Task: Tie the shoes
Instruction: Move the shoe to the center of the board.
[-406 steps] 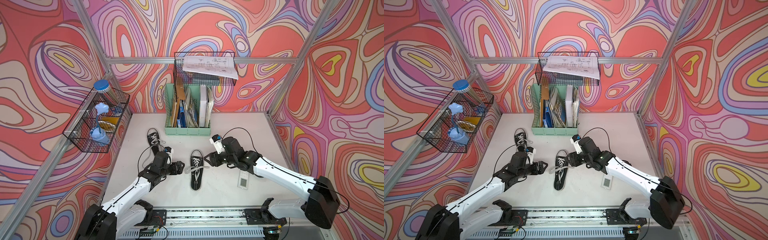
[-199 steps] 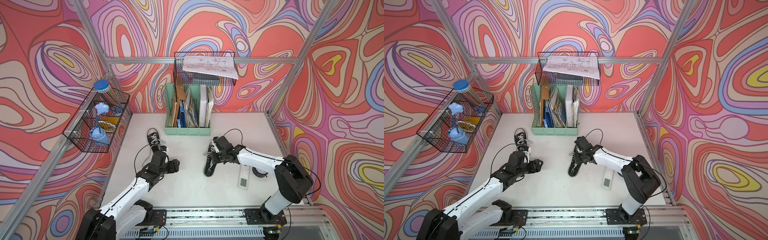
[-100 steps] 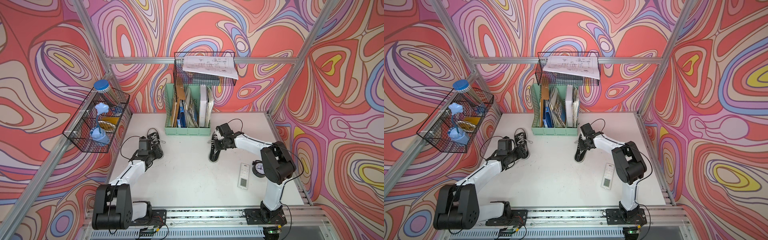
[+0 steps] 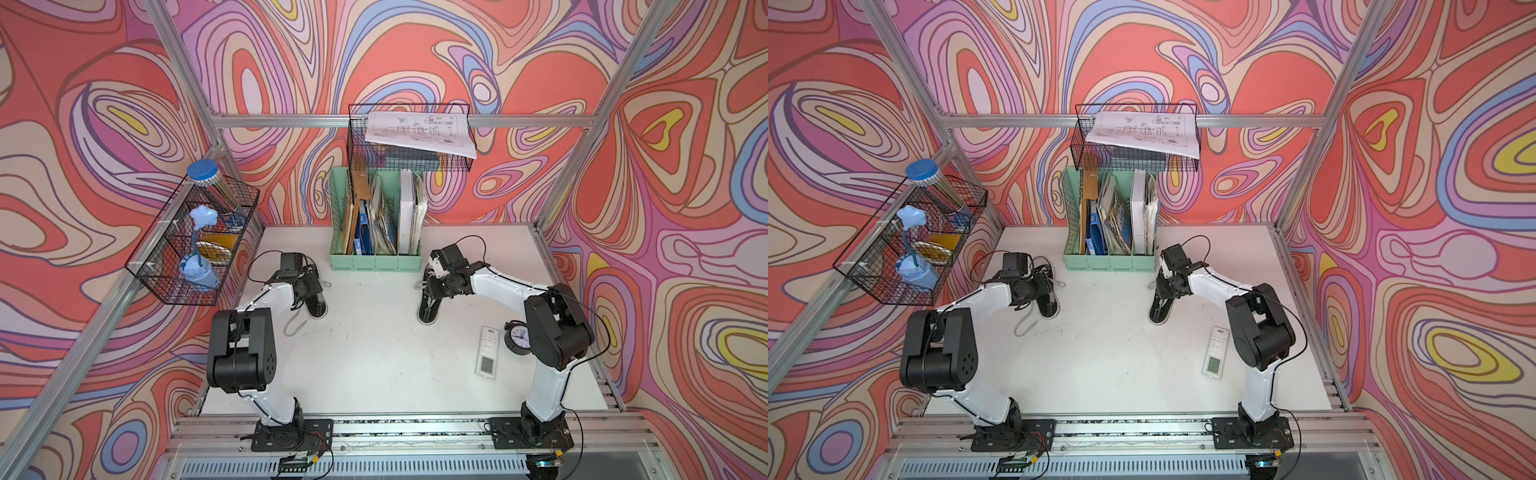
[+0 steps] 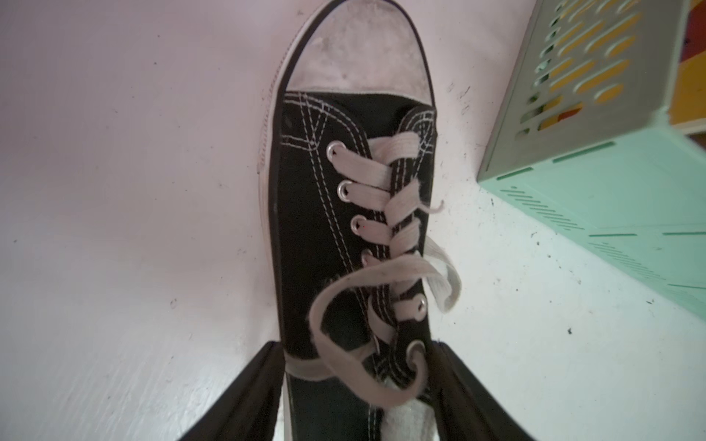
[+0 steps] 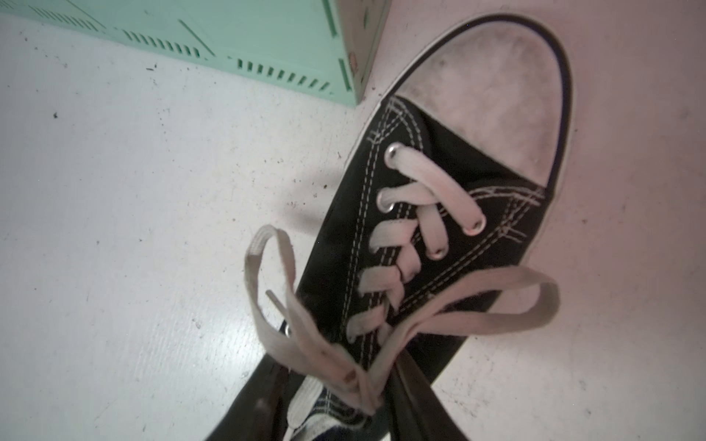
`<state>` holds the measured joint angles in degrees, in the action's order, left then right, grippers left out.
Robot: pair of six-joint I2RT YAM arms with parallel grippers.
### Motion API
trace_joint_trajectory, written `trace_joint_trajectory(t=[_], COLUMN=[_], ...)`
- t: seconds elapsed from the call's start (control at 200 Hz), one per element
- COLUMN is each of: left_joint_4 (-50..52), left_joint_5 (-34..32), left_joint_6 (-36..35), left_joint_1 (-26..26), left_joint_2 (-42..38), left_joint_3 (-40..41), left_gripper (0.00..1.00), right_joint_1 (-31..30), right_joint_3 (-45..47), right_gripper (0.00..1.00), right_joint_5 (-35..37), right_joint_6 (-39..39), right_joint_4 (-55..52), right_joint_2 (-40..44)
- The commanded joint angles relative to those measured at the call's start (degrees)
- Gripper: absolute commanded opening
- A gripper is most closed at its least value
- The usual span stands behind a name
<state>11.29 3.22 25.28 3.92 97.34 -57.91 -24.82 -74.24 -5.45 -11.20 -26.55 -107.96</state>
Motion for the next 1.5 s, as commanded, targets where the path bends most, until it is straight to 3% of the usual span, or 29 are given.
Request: trace_joint_trajectory(t=[0.0,0.125,0.245,0.586,0.756,0.901,1.046,1.157,1.262,1.497], left_joint_4=[4.3,6.5,6.9,6.4,-2.2,-4.9,-4.9,-5.5,-6.2,-7.4], left_joint_5=[2.7,3.9,5.0,10.2,13.4,13.6,9.7,5.7,1.7,-1.2], left_joint_6=[-2.1,-3.0,-3.0,-2.6,3.5,7.9,13.0,16.4,18.1,18.4], left_joint_1=[0.9,1.1,1.1,1.0,-3.5,-13.1,-25.3,-35.5,-42.2,-45.6], left_joint_2=[3.5,6.4,7.9,8.3,-6.9,-19.6,-26.8,-28.4,-26.1,-20.1], left_joint_3=[-3.9,-7.4,-9.0,-8.3,6.9,17.8,23.2,23.8,22.1,18.3], left_gripper=[0.69,0.69,0.62,0.0,0.0,0.0,0.0,0.0,0.0,0.0], right_joint_1=[0.0,0.0,0.0,0.0,0.0,-0.3,-0.4,-0.4,-0.4,-0.7], right_joint_3=[1.0,2.0,2.5,3.9,8.1,11.3,13.7,14.7,15.5,19.0], right_gripper=[0.43,0.43,0.43,0.46,0.59,0.64,0.65,0.65,0.64,0.62], right_joint_5=[-1.7,-3.3,-3.8,-2.8,-2.8,-4.3,-4.8,-5.3,-5.2,-12.4], right_joint_6=[0.0,-0.3,-0.6,-0.7,-1.6,-3.0,-4.1,-4.9,-5.4,-5.9], right_joint_4=[1.0,1.7,2.1,1.4,3.5,5.3,6.5,6.7,6.6,8.1], right_joint_2=[2.1,2.3,2.2,5.6,11.4,14.3,16.7,17.2,17.3,18.4])
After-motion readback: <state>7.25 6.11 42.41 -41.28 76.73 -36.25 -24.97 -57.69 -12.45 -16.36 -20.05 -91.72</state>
